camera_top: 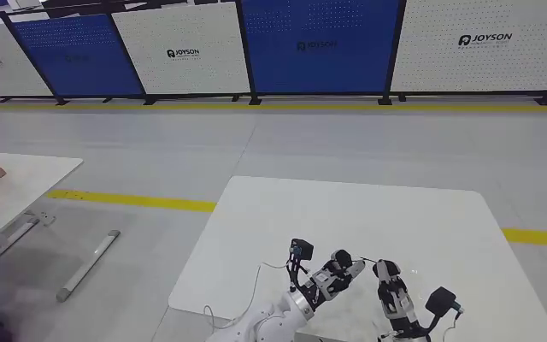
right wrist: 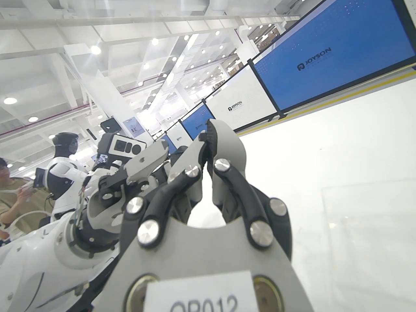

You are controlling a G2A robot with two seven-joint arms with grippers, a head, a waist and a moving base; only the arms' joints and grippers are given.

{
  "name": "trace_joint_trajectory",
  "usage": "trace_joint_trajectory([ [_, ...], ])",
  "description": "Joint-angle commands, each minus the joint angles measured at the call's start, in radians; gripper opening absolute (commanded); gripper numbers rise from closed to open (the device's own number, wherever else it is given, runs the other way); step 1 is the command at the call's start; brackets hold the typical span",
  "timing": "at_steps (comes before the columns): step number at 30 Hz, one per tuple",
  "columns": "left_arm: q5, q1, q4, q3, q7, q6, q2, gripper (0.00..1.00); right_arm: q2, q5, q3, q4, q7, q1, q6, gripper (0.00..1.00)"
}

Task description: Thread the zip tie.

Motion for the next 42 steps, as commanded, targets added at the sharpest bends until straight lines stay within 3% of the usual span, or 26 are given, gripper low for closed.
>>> trace_joint_trajectory([
  [1,-0.001,0.003,-0.002,-0.004,0.001,-0.002,0.001,0.13,-0.001,-0.001,0.002,0.001,0.000,-0.001,0.000,0.00],
  [6,-0.001,0.008,-0.004,-0.008,0.004,-0.003,0.001,0.00,-0.004,-0.008,0.005,0.001,0.001,-0.003,0.000,0.00],
  [26,0.026,0.015,-0.023,-0.010,-0.019,-0.048,0.004,0.00,-0.008,-0.017,0.013,-0.014,0.046,-0.004,0.000,0.00],
  [37,0.007,0.007,-0.014,-0.010,-0.020,-0.029,0.000,0.00,-0.013,-0.017,0.017,-0.018,0.064,-0.003,0.000,0.00],
  [38,0.007,0.007,-0.014,-0.010,-0.020,-0.030,0.000,0.00,-0.014,-0.017,0.018,-0.017,0.068,-0.003,0.000,0.29],
  [41,-0.001,0.009,-0.015,-0.011,-0.016,-0.020,-0.001,0.00,-0.017,-0.014,0.020,-0.018,0.074,-0.004,0.000,0.76],
  [42,-0.004,0.009,-0.015,-0.011,-0.014,-0.016,-0.001,0.00,-0.017,-0.014,0.021,-0.018,0.074,-0.004,0.000,0.83],
])
